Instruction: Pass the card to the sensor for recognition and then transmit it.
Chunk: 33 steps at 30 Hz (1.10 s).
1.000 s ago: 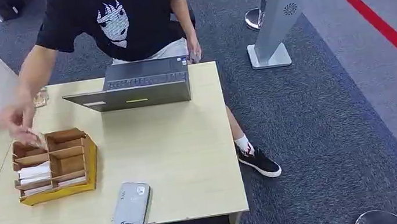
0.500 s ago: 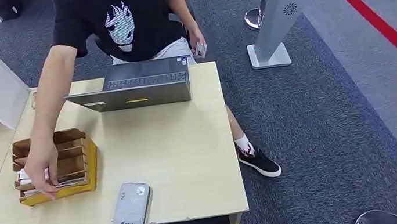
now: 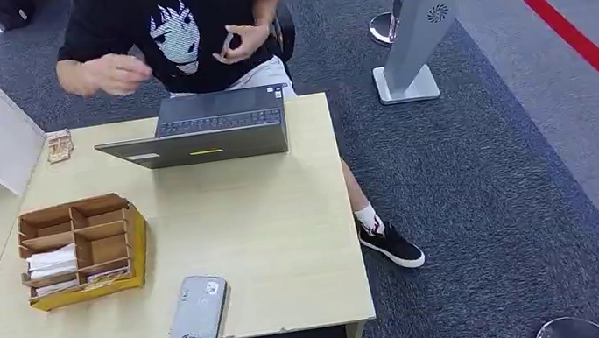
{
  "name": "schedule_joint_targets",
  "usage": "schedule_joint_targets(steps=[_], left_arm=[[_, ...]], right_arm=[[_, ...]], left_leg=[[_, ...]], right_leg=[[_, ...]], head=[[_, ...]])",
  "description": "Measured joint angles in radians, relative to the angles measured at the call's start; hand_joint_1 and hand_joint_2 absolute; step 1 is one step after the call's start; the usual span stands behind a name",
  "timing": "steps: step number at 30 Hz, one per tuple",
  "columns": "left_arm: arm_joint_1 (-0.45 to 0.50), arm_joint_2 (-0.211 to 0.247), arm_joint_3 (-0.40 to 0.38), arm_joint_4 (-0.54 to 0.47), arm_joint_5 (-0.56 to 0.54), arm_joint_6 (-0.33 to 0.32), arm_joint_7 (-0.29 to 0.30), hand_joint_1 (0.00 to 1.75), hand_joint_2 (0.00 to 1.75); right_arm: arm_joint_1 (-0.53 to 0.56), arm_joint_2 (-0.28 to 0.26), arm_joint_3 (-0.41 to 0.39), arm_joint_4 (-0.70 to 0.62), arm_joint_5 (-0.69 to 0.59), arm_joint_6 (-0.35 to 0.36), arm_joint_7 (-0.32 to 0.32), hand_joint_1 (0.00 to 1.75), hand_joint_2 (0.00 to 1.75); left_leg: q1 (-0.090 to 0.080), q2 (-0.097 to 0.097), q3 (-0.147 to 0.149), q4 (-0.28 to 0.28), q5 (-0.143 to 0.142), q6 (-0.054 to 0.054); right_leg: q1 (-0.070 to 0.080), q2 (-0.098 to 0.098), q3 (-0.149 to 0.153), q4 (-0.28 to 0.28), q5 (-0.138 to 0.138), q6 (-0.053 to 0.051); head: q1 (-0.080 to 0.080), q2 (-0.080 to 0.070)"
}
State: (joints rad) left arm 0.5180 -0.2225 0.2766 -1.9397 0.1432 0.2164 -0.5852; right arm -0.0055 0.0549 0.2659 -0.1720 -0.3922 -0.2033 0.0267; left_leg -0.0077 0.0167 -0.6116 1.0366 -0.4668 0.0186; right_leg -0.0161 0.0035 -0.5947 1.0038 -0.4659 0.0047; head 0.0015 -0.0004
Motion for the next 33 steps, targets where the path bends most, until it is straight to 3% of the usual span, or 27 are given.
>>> schedule_joint_targets(steps=[9,15,22,33], left_arm=[[0.038,0.088,-0.035,-0.175,-0.252,0.152,-0.058,0.00,1.75],[0.011,0.142,-0.034,-0.211,-0.454,0.206,-0.058,0.00,1.75],[-0.075,0.245,-0.034,-0.201,-0.675,0.222,0.036,0.00,1.75],[-0.282,0.407,-0.064,-0.021,-0.896,0.192,0.156,0.00,1.75]], right_arm=[[0.000,0.003,0.000,0.002,-0.005,-0.002,-0.003,0.00,1.75],[-0.002,0.003,0.004,0.003,0.001,0.002,0.002,0.00,1.75],[-0.007,0.003,0.025,0.003,0.019,0.009,0.012,0.00,1.75],[-0.016,-0.003,0.049,0.003,0.040,0.025,0.018,0.00,1.75]], left_leg=[[0.000,0.000,0.000,0.000,0.000,0.000],[0.000,0.000,0.000,0.000,0.000,0.000],[0.000,0.000,0.001,0.000,0.000,0.000],[0.000,0.001,0.001,0.000,0.000,0.000]], right_leg=[[0.000,0.000,0.000,0.000,0.000,0.000],[0.000,0.000,-0.001,0.000,0.000,0.000],[0.000,0.000,-0.001,0.000,0.000,0.000],[0.000,0.001,-0.001,0.000,0.000,0.000]], head=[[0.000,0.000],[0.000,0.000],[0.000,0.000],[0.000,0.000]])
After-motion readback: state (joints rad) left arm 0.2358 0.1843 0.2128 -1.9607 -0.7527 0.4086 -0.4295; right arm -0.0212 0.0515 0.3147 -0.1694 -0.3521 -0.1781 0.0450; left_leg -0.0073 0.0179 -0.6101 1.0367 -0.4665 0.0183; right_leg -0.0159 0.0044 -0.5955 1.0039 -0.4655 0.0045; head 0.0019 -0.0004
